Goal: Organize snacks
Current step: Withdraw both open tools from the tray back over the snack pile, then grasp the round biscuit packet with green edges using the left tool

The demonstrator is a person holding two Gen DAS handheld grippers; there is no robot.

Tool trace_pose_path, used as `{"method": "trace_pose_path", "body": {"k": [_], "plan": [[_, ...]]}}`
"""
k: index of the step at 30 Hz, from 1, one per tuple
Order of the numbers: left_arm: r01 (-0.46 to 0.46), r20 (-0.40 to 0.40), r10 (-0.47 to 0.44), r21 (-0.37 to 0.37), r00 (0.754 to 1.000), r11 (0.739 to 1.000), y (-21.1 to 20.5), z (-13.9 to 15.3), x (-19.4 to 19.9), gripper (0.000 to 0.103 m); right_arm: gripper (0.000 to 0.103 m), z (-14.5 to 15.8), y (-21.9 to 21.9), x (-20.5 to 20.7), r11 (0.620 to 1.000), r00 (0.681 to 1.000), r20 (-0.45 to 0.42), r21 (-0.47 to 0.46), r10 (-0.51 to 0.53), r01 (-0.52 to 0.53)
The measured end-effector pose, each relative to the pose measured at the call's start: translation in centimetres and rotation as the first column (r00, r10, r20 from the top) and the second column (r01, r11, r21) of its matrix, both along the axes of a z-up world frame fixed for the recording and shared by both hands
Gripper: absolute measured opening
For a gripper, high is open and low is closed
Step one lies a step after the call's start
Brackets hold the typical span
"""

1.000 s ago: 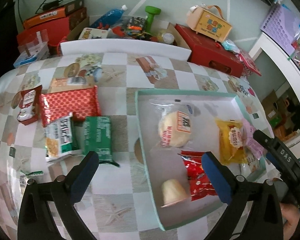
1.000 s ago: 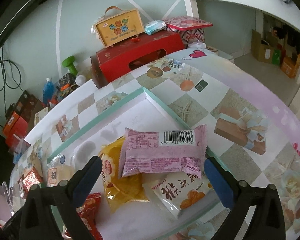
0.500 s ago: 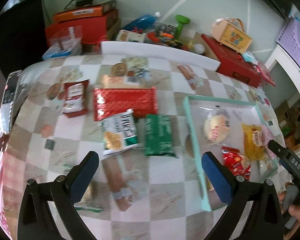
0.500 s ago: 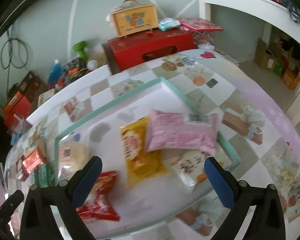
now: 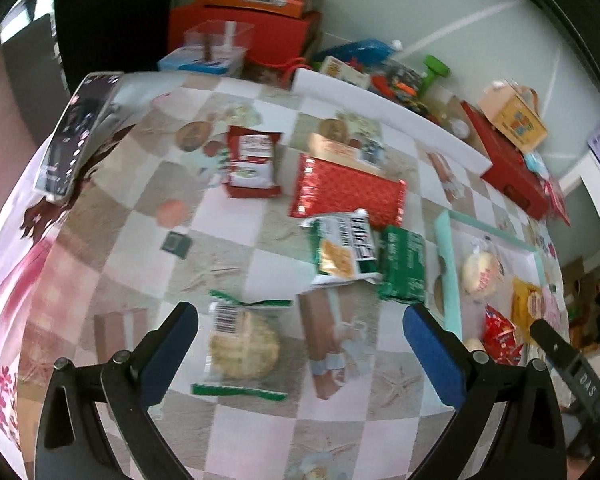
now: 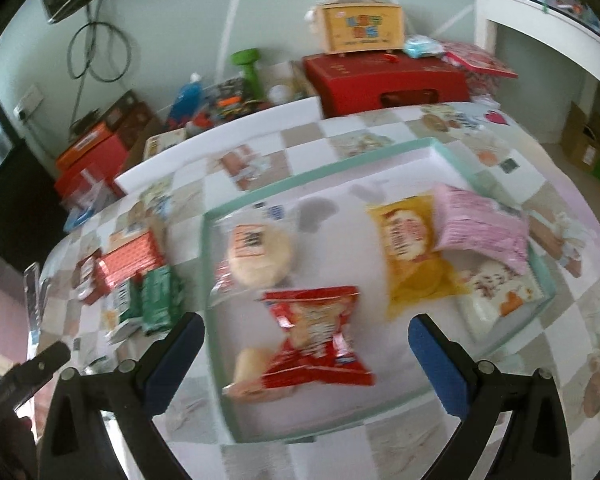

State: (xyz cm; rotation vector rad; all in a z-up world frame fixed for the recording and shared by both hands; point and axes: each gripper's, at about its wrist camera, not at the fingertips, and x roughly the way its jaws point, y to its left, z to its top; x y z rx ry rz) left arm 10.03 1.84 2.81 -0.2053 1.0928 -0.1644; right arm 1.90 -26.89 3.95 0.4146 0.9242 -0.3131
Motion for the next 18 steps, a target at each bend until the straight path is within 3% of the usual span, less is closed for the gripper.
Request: {"method": "trace_pose_path", "body": {"k": [5, 14, 18], "plan": [[-0.054, -0.036, 0.055, 0.022, 0.998, 0.998, 1.5, -1.1, 0.2, 0.102, 0.103, -0.5, 2.0, 0.7, 0.999, 0.999, -0.021, -0.003, 0.047, -0.047], [-0.020, -0.154, 0.028, 0.056, 0.988, 0.998, 0.4, -5.1, 0.9, 0.101, 0.103, -1.1, 5.5, 1.9, 0.988, 0.987, -0.039, -0.022, 0.154, -0.155], [0.013, -0.178, -0.004, 0.048, 0.984, 0.999, -0.3, -5.8, 1.0, 0.086, 0.103, -1.3, 6.8, 2.7, 0.979, 0.979, -0.028, -0.018, 0.204, -0.205]]}}
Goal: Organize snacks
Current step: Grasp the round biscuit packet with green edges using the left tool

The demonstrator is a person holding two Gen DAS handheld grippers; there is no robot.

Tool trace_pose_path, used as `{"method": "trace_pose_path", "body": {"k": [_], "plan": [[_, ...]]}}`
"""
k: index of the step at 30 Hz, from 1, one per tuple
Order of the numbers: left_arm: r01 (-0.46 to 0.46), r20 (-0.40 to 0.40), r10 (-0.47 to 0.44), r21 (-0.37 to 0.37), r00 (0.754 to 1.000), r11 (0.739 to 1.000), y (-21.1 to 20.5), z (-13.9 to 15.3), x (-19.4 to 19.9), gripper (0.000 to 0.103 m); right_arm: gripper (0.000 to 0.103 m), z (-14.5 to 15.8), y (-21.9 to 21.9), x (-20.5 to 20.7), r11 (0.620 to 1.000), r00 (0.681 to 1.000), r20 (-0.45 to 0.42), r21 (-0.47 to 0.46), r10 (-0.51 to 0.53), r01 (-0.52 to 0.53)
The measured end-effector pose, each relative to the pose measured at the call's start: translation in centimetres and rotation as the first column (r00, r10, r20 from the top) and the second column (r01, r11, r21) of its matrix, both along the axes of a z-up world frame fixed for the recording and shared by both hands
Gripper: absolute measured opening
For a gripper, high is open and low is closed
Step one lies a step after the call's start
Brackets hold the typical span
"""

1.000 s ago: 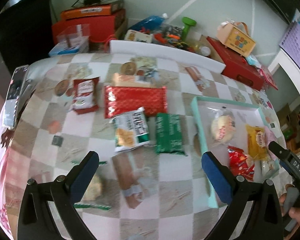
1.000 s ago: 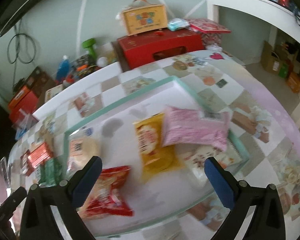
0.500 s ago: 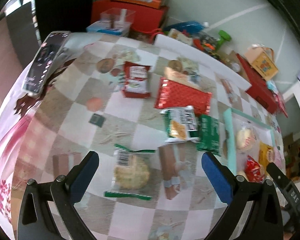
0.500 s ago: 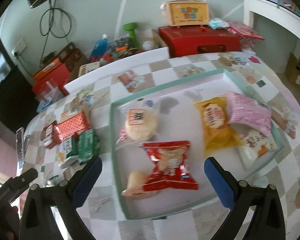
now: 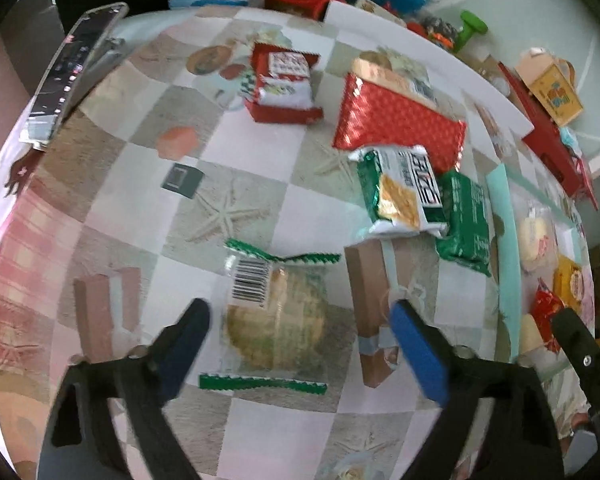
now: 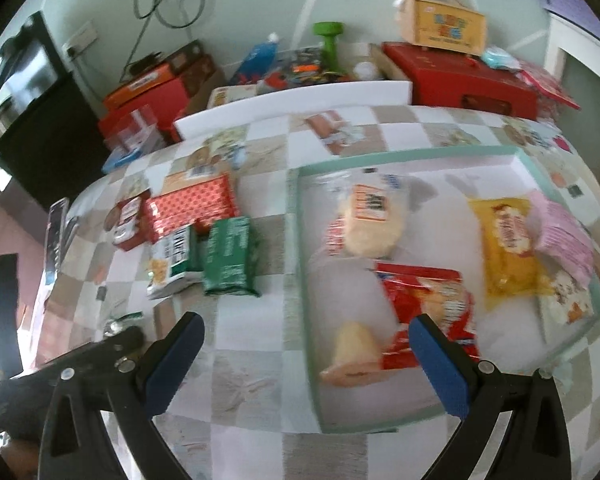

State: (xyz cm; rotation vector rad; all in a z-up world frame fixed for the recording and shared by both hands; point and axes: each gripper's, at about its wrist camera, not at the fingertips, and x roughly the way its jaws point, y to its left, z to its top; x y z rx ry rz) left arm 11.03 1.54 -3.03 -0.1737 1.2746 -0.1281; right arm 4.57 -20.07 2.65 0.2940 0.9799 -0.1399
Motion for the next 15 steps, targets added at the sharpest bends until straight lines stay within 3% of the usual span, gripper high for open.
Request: {"method": "trace_pose_path", "body": {"k": [6, 11, 15], "plan": [[0.003, -0.004, -0.003, 0.025, 1.000, 1.000, -0.2, -0.4, -0.2, 0.077, 0.103, -0.1, 1.1, 1.5, 0.999, 0.998, 0.038, 0.007, 0.050, -0.050], [0.009, 0.006, -0.010, 0.032, 1.000, 0.999, -0.1, -0.2, 0.1, 0.059, 0.103, -0.2, 2.5, 2.9, 0.994, 0.992, 0.067, -0.002, 0.107, -0.107], [0.018, 0.012, -0.018, 0.033, 1.000, 0.999, -0.1, -0.2, 0.6, 0.056, 0.103, -0.6, 3.2, 3.9, 0.992, 0.988, 0.085, -0.001, 0.128, -0.129]]}}
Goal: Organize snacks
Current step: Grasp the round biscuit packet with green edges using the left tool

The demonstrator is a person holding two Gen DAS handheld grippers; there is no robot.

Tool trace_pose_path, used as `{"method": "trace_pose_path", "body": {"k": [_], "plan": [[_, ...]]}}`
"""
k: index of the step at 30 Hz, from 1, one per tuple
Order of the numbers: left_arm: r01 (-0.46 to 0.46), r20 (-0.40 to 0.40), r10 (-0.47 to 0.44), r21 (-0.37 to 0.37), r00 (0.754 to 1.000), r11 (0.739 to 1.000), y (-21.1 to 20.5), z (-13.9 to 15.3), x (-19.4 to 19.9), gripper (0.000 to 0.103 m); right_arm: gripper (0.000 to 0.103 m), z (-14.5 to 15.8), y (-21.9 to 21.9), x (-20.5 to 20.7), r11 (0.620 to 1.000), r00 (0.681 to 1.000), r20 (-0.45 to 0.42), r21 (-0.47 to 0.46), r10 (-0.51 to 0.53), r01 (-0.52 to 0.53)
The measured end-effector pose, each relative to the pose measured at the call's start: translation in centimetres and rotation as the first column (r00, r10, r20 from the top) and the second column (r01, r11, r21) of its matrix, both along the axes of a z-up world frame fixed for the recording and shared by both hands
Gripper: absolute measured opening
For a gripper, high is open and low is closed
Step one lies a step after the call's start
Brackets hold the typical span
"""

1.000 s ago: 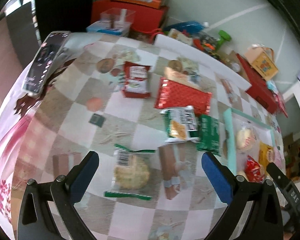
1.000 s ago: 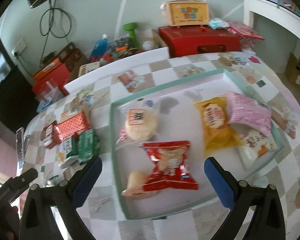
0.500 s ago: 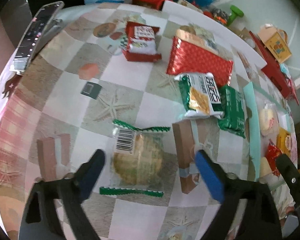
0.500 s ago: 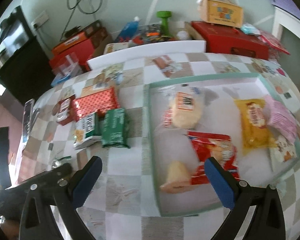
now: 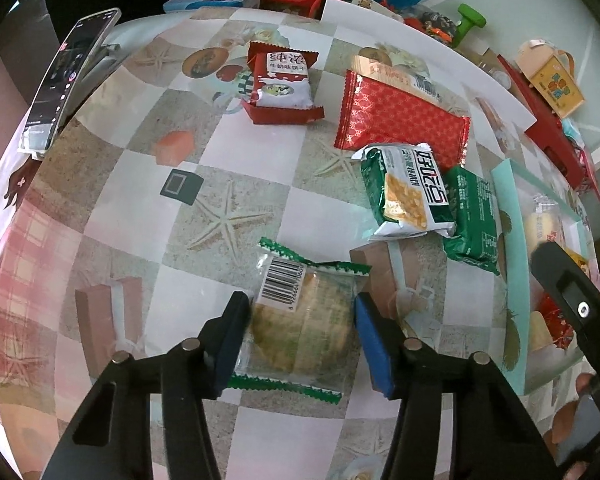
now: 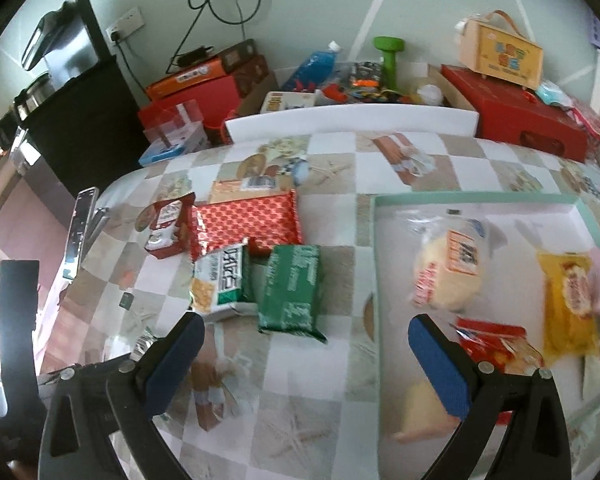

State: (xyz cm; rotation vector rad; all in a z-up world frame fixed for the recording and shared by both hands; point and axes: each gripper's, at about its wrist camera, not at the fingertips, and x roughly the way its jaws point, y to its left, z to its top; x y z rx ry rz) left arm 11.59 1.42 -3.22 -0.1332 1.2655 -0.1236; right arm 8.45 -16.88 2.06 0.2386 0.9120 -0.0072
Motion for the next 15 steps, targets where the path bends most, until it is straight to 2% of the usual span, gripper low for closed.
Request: {"method": "trace_pose_path", "body": {"k": [9, 12, 15], "plan": [[-0.063, 0.018, 0.063, -0.015, 0.998, 0.998, 1.6, 0.0, 1.9, 0.056, 0.103, -1.4, 0.6, 1.1, 1.000, 1.000, -0.004, -0.018, 0.014, -0.014], [-0.089, 0.032, 0.090, -0.011, 0.995, 0.996, 2.3, 0.0, 2.8, 0.056, 0.099, -1.6, 0.8, 1.4, 1.000, 1.000, -0.007, -0.027, 0.013, -0.013], [-0.109, 0.044, 0.109, 0.006, 0.993, 0.994, 2.8, 0.1, 3.8, 0.056, 0.090, -2.0, 1.1, 1.7, 0.999, 1.000, -0.015, -0.038, 0.011, -0.012]]}}
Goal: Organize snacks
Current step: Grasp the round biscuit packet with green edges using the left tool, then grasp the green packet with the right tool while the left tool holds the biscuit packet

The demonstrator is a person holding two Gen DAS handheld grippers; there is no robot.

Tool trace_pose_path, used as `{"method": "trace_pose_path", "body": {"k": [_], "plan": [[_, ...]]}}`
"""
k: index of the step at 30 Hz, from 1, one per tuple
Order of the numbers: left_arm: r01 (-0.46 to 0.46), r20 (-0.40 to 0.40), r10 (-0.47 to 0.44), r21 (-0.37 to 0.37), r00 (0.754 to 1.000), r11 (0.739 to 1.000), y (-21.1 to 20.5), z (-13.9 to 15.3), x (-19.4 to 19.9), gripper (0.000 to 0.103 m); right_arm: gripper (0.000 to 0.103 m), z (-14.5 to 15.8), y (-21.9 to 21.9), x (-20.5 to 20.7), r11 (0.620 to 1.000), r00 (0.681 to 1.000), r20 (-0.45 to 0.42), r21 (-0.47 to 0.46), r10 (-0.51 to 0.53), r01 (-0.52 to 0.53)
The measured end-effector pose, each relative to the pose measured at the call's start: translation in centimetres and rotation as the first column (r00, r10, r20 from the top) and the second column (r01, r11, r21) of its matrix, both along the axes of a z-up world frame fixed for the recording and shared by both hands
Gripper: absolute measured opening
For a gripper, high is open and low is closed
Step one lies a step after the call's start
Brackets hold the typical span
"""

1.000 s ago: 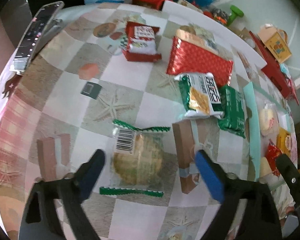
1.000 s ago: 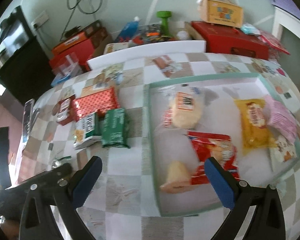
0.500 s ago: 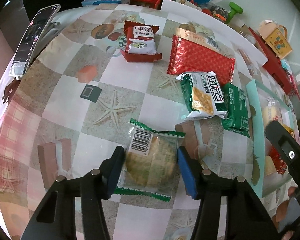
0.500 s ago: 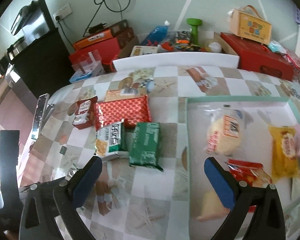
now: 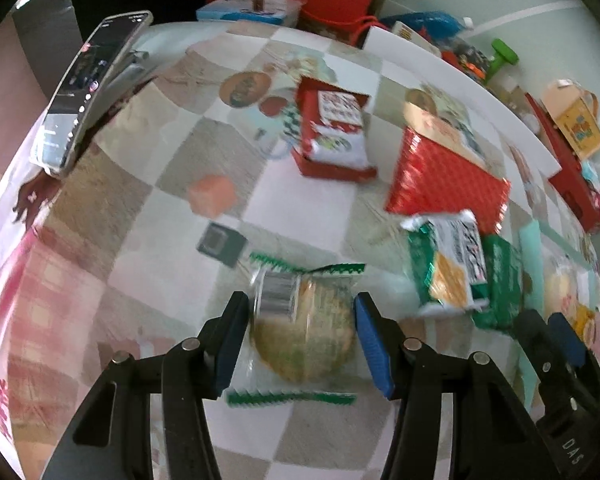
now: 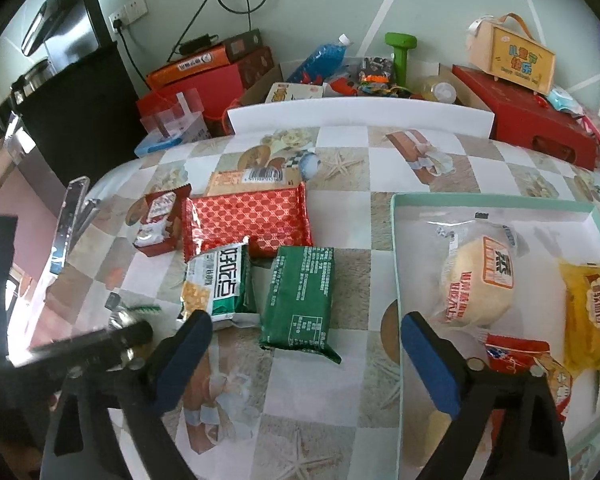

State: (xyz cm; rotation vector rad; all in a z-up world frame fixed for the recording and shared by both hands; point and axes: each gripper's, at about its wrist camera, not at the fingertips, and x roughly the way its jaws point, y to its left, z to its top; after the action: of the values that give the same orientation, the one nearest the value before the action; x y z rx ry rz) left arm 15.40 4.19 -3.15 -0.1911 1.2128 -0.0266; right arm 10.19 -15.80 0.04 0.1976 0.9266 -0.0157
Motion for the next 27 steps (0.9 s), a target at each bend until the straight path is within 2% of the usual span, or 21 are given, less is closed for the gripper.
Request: {"method": "trace_pose_path", "body": {"k": [5, 9, 11, 21, 27], "plan": [[-0.015, 0.010, 0.015, 0.001, 1.000, 1.000, 0.3, 0.0, 0.5, 0.056, 0.081, -0.5, 0.4, 0.8, 1.000, 1.000, -0.006, -0.012, 0.008, -0.008], [-0.008, 0.015, 0.008, 0.020, 1.000, 1.000, 0.1, 0.0, 0.8, 0.056, 0.078, -0.9, 0.9, 1.6, 0.999, 1.000, -0.012, -0.040, 0.012, -0.013], [-0.009, 0.016, 0.009, 0.017, 1.000, 1.000, 0.2, 0.0, 1.0, 0.056, 0.073, -1.2, 1.2, 2.0, 0.998, 1.000, -0.021, -0.063, 0.012, -0.014], [0.000, 0.022, -0.001, 0.038, 1.000, 0.999, -0.1, -0.1, 1.3, 0.056, 0.067, -2.9, 0.5, 3.2, 0.997, 0.998, -0.063, -0.072, -0.010, 0.005], [0.010, 0.030, -0.011, 0.052, 0.999, 0.999, -0.2, -0.1, 1.3, 0.056, 0.065, -3.6, 1.3, 3.6, 0.993, 0.997, -0.074, -0.117, 0.002, -0.011]]}}
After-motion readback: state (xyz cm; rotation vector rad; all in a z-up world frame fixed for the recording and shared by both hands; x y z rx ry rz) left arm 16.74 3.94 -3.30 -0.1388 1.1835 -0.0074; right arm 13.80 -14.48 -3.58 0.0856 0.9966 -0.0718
